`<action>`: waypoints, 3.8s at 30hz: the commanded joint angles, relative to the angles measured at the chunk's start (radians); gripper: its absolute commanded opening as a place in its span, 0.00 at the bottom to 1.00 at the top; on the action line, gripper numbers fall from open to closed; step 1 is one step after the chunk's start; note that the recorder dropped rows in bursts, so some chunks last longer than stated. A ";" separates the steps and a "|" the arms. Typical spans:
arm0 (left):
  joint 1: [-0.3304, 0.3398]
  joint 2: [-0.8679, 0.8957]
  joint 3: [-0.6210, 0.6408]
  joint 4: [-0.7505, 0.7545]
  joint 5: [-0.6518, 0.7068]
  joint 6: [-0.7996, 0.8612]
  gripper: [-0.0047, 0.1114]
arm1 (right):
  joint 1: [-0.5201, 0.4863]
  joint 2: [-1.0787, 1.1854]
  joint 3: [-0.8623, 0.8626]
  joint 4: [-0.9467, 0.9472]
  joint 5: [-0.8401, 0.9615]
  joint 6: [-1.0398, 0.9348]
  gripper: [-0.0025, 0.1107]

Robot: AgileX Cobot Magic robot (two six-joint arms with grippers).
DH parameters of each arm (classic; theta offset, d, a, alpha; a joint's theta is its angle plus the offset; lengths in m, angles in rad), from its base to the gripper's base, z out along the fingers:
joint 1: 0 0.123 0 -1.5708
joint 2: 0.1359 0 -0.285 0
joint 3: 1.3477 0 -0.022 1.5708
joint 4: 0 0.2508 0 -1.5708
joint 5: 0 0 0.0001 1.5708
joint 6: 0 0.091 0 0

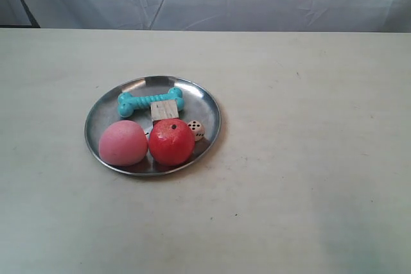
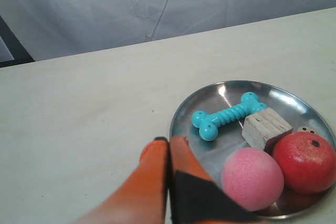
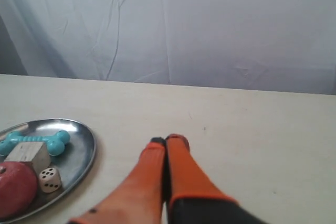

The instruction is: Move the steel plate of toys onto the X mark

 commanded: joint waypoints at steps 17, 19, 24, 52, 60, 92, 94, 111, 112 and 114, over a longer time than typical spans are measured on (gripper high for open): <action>0.003 -0.006 0.001 0.000 0.000 0.003 0.04 | -0.044 -0.309 0.255 0.019 0.090 0.040 0.02; 0.003 -0.006 0.001 0.000 0.000 0.003 0.04 | -0.044 -0.309 0.255 0.019 0.092 0.040 0.02; 0.003 -0.006 0.001 0.000 0.000 0.003 0.04 | -0.044 -0.309 0.255 -0.023 0.092 0.063 0.02; 0.003 -0.006 0.001 0.000 -0.007 0.003 0.04 | -0.044 -0.309 0.255 -0.104 0.113 0.197 0.02; 0.005 -0.148 0.020 0.074 -0.010 0.003 0.04 | -0.044 -0.309 0.255 -0.104 0.113 0.197 0.02; 0.104 -0.635 0.537 0.332 -0.184 -0.520 0.04 | -0.044 -0.309 0.255 -0.104 0.113 0.197 0.02; 0.104 -0.635 0.537 0.332 -0.184 -0.520 0.04 | -0.044 -0.309 0.255 -0.104 0.113 0.197 0.02; 0.104 -0.635 0.537 0.332 -0.185 -0.520 0.04 | -0.044 -0.309 0.255 -0.104 0.113 0.197 0.02; 0.104 -0.635 0.537 0.332 -0.185 -0.520 0.04 | -0.044 -0.309 0.255 -0.104 0.113 0.197 0.02; 0.104 -0.635 0.537 0.332 -0.207 -0.520 0.04 | -0.044 -0.309 0.255 -0.104 0.113 0.197 0.02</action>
